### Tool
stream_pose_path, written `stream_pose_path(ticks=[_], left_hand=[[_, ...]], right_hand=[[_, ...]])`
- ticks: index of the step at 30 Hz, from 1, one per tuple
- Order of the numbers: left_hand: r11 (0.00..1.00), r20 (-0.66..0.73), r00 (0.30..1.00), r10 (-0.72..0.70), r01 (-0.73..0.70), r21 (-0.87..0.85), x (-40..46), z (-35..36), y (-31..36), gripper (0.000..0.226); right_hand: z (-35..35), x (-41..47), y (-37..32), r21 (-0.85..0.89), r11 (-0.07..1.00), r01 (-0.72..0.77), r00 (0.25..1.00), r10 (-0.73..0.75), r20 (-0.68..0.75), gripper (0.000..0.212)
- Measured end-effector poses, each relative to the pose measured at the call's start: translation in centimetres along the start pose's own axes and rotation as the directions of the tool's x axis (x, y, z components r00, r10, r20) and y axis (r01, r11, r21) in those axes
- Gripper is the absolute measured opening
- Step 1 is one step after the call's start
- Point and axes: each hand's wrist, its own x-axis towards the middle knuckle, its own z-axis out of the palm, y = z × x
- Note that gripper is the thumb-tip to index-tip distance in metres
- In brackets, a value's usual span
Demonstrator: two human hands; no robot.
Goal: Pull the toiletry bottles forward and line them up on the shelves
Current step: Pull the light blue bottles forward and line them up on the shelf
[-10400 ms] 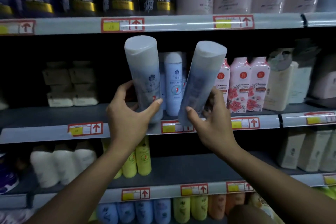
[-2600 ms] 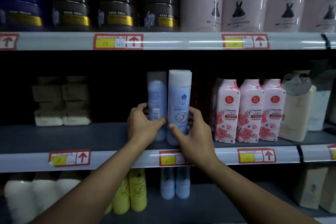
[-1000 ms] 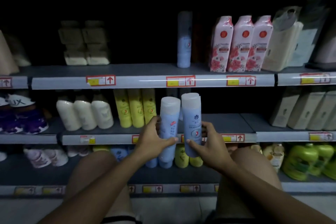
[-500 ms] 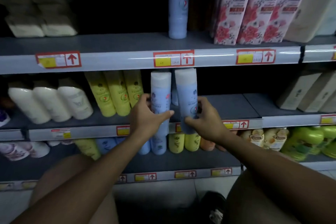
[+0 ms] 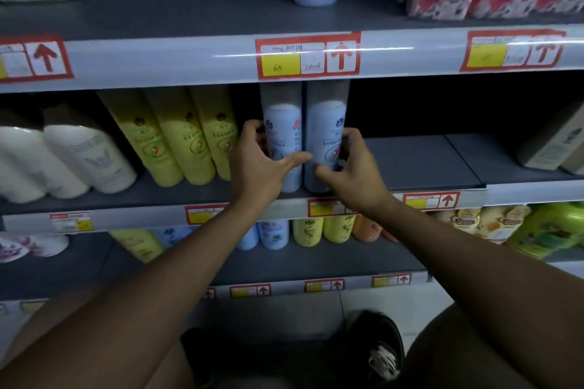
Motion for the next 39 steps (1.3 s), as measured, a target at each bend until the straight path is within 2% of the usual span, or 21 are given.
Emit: stream_pose_path(ticks=[4,8,12,21,24,29,34,39], left_hand=[[1.0,-0.001,1.0,0.015,-0.015,-0.008,0.1,0.6,-0.3,0.075],[1.0,0.091,0.996,0.007,-0.008,0.011,-0.3,0.1,-0.3,0.065],[1.0,0.15,0.989,-0.003,-0.002,0.03,-0.3,-0.3,-0.6,0.068],[0.983,0.016,1.0,0.011,-0.013,0.181,-0.2,-0.1,-1.1,0.076],[0.976,-0.005,0.999,0.032,-0.03,0.218,-0.7,-0.1,-0.6,0.071],[0.973,0.048,0.998,0.042,-0.052,0.224,-1.1,0.1,-1.1,0.06],[0.975,-0.015,0.998,0.053,-0.048,0.217,-0.5,0.5,-1.4,0.062],[0.977,-0.049,0.996,0.072,-0.061,0.203,-0.5,1.0,-1.7,0.063]], right_hand=[[0.7,0.2,0.3,-0.044,0.998,0.034,0.999,-0.035,-0.036,0.061],[0.8,0.5,0.6,-0.116,0.992,0.058,0.997,-0.064,-0.052,0.064],[0.6,0.5,0.7,-0.152,0.987,0.055,0.996,-0.065,-0.06,0.068],[0.9,0.3,0.8,-0.119,0.992,0.05,0.994,-0.061,-0.088,0.065],[0.9,0.3,0.7,-0.115,0.992,0.06,0.994,-0.069,-0.08,0.067],[0.6,0.5,0.9,-0.091,0.995,0.05,0.996,-0.057,-0.075,0.066],[0.6,0.9,1.1,-0.12,0.991,0.064,0.995,-0.073,-0.073,0.061],[0.6,1.2,1.5,-0.189,0.978,0.083,0.989,-0.105,-0.107,0.066]])
